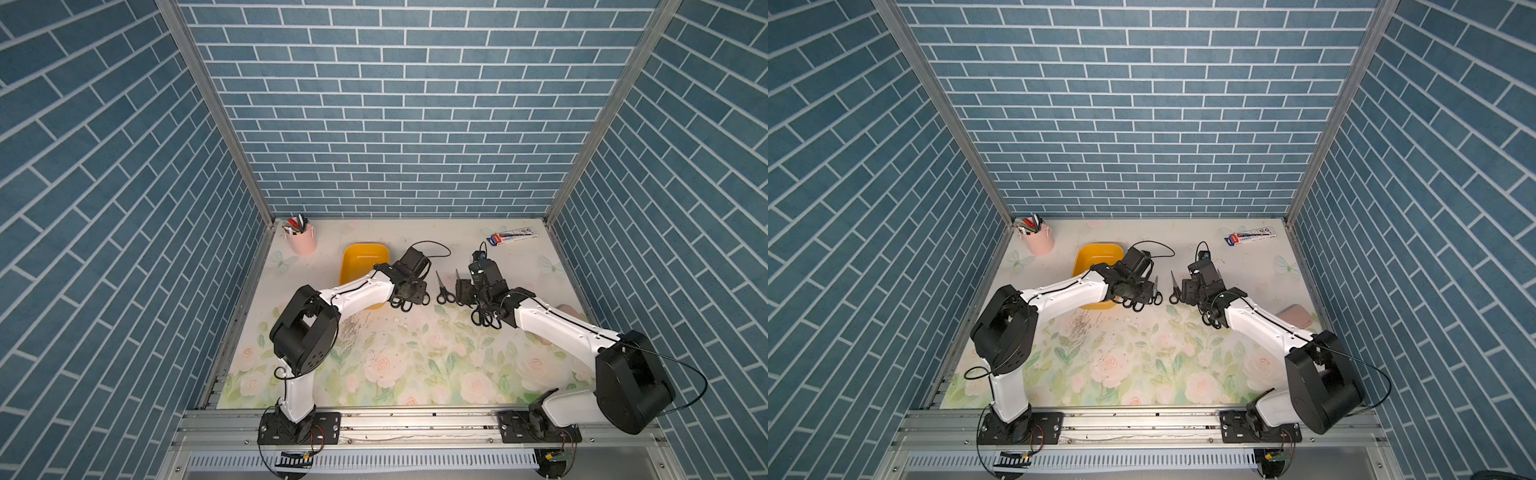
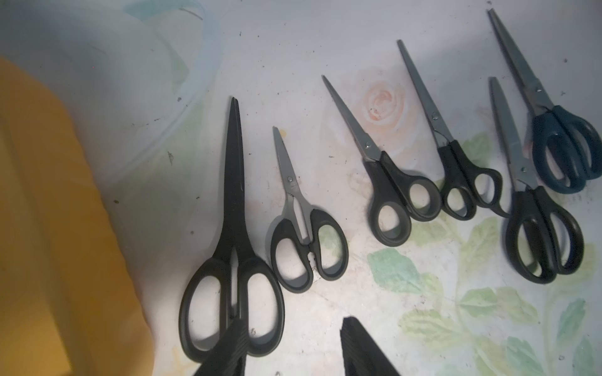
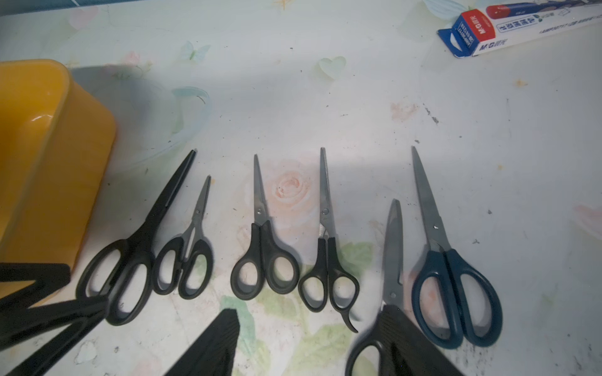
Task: Put the scissors into the storage box
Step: Pick up the scissors from the center of the board.
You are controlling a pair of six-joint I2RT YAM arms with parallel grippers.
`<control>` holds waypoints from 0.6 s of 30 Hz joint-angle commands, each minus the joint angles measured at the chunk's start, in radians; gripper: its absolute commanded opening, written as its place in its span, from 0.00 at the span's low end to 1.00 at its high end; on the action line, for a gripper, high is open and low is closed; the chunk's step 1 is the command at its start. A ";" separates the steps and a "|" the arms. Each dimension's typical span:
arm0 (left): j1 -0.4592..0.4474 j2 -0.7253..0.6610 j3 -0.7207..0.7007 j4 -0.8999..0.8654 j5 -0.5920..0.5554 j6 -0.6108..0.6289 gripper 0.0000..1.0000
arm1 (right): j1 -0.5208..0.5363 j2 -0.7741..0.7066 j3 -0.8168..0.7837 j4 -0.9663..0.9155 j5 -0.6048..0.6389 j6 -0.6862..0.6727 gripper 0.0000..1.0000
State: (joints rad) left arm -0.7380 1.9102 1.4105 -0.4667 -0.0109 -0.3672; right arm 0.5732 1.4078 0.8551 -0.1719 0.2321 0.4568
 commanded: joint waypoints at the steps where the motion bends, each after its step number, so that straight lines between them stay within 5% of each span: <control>1: -0.018 0.030 0.055 -0.149 -0.078 -0.002 0.51 | 0.004 -0.009 -0.012 -0.033 0.049 0.021 0.73; 18: -0.008 0.162 0.063 -0.140 -0.135 -0.009 0.46 | 0.003 -0.026 -0.029 -0.039 0.078 -0.022 0.73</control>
State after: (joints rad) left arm -0.7509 2.0483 1.4666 -0.6022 -0.1333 -0.3767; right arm 0.5732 1.4067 0.8448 -0.1875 0.2855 0.4480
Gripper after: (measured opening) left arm 0.467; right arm 0.732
